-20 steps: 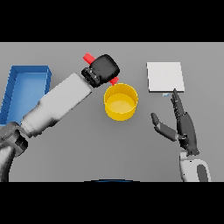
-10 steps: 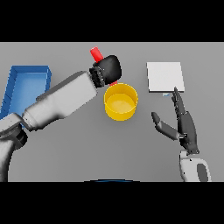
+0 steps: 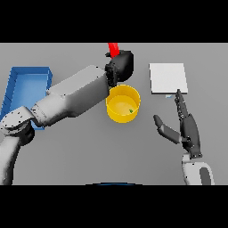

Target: Pick up the red beaker and tilt it to pour out 1 green nut into yellow bowl. Pick up the yellow bowl and place it on the metallic measuring scale.

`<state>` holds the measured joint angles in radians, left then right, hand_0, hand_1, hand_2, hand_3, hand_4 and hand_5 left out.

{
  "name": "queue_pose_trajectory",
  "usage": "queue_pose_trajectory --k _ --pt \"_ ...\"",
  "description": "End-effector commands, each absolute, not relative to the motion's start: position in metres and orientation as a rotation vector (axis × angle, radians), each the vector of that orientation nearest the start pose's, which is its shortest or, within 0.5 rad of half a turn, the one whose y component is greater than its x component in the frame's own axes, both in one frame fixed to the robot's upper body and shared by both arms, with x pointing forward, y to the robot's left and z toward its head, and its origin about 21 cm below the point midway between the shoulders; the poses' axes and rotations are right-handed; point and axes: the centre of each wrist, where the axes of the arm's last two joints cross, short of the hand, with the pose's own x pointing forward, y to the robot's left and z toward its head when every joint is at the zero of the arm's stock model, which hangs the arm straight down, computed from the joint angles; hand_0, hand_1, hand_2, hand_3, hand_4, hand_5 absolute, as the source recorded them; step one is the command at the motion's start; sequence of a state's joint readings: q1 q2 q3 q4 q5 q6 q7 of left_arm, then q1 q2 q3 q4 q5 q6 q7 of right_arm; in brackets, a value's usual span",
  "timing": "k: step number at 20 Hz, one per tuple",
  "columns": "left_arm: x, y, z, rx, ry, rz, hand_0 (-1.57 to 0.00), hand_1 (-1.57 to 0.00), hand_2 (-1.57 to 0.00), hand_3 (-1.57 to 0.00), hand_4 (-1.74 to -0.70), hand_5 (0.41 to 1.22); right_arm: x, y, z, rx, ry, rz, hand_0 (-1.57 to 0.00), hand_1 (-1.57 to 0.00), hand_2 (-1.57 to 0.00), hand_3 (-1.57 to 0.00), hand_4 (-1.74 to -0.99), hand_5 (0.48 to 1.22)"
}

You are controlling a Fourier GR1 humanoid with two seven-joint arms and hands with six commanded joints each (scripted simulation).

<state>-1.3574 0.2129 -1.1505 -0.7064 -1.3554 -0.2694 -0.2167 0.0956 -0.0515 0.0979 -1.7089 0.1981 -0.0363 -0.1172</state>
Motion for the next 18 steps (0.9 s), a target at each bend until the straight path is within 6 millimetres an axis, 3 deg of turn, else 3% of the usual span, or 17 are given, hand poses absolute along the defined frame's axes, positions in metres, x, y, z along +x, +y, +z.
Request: queue_pose_trajectory --k 1,5,10,12,15,18 --pt "0.409 0.011 0.153 -1.286 0.737 2.476 -1.57 -1.57 -1.57 -1.57 -1.73 1.221 0.221 -0.221 0.012 -0.164 -1.738 0.224 0.00 0.00 0.00 0.00 -1.138 0.572" --pt "0.427 0.009 0.226 -1.448 0.723 2.381 -1.57 -1.57 -1.57 -1.57 -1.73 1.221 0.224 -0.223 0.013 -0.181 -1.735 0.227 0.00 0.00 0.00 0.00 -1.133 0.557" --pt "0.453 0.052 0.315 -1.810 1.020 2.411 -1.57 -1.57 -1.57 -1.57 -1.73 1.221 0.225 -0.223 0.014 -0.121 -1.746 0.226 0.00 0.00 0.00 0.00 -1.105 0.559" --pt "0.464 0.087 0.345 -1.991 1.322 2.520 -1.57 -1.57 -1.57 -1.52 -1.73 1.221 0.228 -0.220 0.014 -0.117 -1.758 0.238 0.00 0.00 0.00 0.00 -1.102 0.572" --pt "0.478 0.160 0.362 -2.108 1.965 2.594 -1.57 -1.57 -1.57 -1.51 -1.74 1.221 0.231 -0.220 0.013 -0.110 -1.747 0.241 0.00 0.00 0.00 0.00 -1.114 0.578" --pt "0.484 0.228 0.347 -2.144 2.586 2.463 -1.57 -1.57 -1.57 -1.54 -1.74 1.221 0.233 -0.223 0.013 -0.112 -1.756 0.255 0.00 0.00 0.00 0.00 -1.118 0.595"
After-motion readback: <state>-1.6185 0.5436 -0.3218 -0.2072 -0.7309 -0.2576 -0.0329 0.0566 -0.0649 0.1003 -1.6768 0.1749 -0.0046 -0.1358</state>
